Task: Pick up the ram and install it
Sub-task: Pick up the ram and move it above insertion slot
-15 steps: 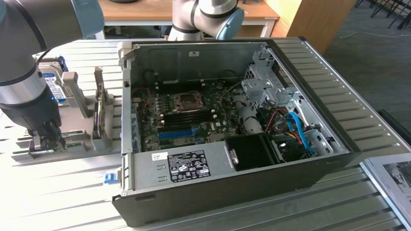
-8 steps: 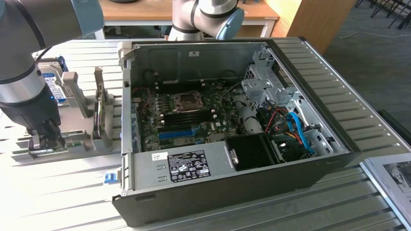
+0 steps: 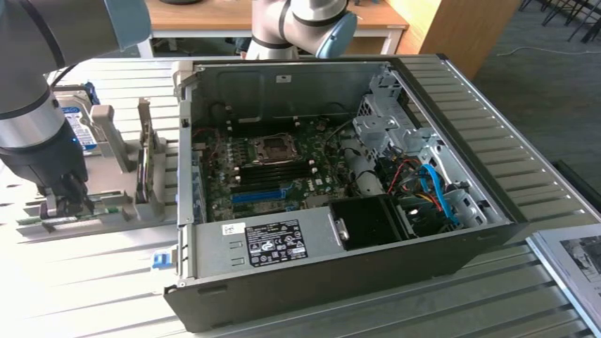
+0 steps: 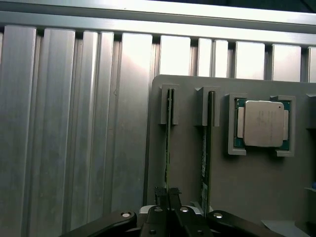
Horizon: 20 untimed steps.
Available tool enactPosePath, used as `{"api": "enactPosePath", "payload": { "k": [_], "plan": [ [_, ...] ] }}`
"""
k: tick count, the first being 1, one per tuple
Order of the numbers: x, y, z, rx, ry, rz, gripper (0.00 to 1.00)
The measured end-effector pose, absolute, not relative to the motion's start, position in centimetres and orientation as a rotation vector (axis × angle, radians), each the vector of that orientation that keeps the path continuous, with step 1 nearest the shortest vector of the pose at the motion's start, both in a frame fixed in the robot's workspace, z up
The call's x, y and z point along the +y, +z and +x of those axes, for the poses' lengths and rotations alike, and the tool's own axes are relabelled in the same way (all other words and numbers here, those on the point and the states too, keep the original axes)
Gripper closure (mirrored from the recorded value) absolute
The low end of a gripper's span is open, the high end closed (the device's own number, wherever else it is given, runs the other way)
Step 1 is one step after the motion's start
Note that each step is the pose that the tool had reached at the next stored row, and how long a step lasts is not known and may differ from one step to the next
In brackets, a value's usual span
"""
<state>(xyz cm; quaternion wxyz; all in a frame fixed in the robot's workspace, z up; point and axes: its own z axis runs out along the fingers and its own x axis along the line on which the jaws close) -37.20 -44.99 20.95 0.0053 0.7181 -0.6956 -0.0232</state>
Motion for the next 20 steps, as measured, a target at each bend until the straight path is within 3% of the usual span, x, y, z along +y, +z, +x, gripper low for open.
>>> {"api": "enactPosePath", "payload": {
  "k": [20],
  "plan": [
    [-45.0,22.4,-37.2,-2.178,-0.073,2.248,0.88]
  ]
}}
